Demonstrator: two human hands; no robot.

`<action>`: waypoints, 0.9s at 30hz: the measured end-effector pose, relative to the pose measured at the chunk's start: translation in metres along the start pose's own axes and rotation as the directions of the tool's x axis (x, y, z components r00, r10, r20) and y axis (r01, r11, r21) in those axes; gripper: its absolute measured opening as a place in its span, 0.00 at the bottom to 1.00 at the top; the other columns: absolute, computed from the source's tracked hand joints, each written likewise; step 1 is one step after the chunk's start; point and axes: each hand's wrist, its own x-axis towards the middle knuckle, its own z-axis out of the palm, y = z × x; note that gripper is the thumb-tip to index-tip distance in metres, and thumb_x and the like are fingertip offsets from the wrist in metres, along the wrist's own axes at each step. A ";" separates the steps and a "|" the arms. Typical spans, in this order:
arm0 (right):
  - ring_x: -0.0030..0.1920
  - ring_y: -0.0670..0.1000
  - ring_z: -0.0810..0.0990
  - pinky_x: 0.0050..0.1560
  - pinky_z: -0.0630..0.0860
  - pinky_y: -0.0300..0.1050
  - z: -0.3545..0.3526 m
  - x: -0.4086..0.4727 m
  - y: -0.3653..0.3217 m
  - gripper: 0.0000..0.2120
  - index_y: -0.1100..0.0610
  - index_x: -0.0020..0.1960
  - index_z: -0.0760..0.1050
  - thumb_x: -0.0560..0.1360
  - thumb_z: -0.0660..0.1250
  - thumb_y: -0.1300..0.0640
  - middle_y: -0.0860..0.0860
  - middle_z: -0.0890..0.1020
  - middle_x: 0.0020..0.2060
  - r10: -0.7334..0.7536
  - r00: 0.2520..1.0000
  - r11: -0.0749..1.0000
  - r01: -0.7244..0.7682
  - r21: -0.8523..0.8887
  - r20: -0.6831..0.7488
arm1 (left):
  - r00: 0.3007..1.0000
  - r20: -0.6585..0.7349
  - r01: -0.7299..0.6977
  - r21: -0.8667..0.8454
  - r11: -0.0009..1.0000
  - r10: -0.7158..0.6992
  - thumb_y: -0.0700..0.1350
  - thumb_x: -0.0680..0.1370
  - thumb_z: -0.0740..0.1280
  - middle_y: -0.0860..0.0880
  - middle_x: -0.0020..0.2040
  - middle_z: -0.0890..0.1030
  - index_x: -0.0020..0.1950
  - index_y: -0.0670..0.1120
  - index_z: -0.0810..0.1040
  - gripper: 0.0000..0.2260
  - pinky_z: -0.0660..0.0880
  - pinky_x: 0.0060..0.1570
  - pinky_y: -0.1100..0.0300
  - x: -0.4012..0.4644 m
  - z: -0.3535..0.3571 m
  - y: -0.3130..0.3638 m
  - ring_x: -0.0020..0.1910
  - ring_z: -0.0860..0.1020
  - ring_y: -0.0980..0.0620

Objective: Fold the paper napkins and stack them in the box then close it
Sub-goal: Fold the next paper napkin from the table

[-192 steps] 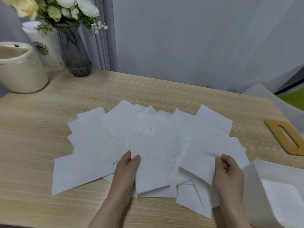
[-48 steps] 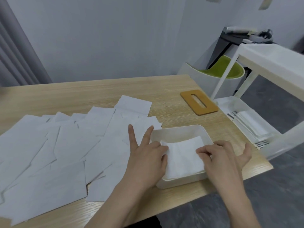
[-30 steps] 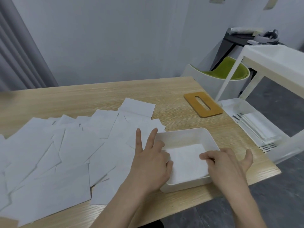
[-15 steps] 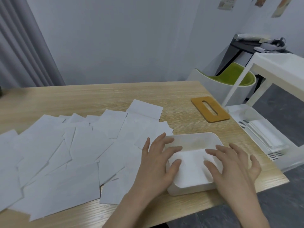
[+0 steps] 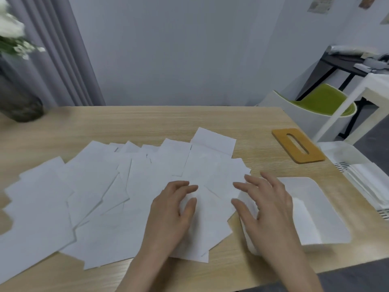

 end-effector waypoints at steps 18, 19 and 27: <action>0.74 0.50 0.27 0.74 0.31 0.52 0.099 0.014 -0.026 0.37 0.54 0.78 0.42 0.77 0.41 0.33 0.52 0.34 0.76 0.272 0.849 0.949 -0.160 -0.272 0.452 | 0.997 -0.025 0.077 -0.045 0.996 -0.079 0.45 0.80 0.64 0.64 0.57 0.75 0.59 0.56 0.79 0.11 0.67 0.51 0.72 0.003 -0.033 -0.042 0.58 0.72 0.67; 0.74 0.49 0.28 0.74 0.32 0.52 0.098 0.014 -0.026 0.37 0.55 0.78 0.41 0.78 0.41 0.34 0.51 0.35 0.77 0.276 0.848 0.948 -0.164 -0.272 0.453 | 0.996 -0.030 0.084 -0.078 0.993 -0.087 0.44 0.80 0.64 0.64 0.57 0.75 0.59 0.57 0.79 0.11 0.66 0.50 0.75 0.003 -0.033 -0.042 0.58 0.71 0.69; 0.74 0.44 0.31 0.74 0.33 0.51 0.088 0.007 -0.033 0.34 0.52 0.78 0.40 0.78 0.40 0.36 0.44 0.36 0.77 0.193 0.859 0.971 -0.100 -0.215 0.473 | 0.960 0.012 0.256 -0.443 0.859 -0.279 0.39 0.79 0.66 0.58 0.55 0.82 0.55 0.55 0.81 0.12 0.75 0.54 0.66 0.008 -0.027 -0.034 0.53 0.79 0.64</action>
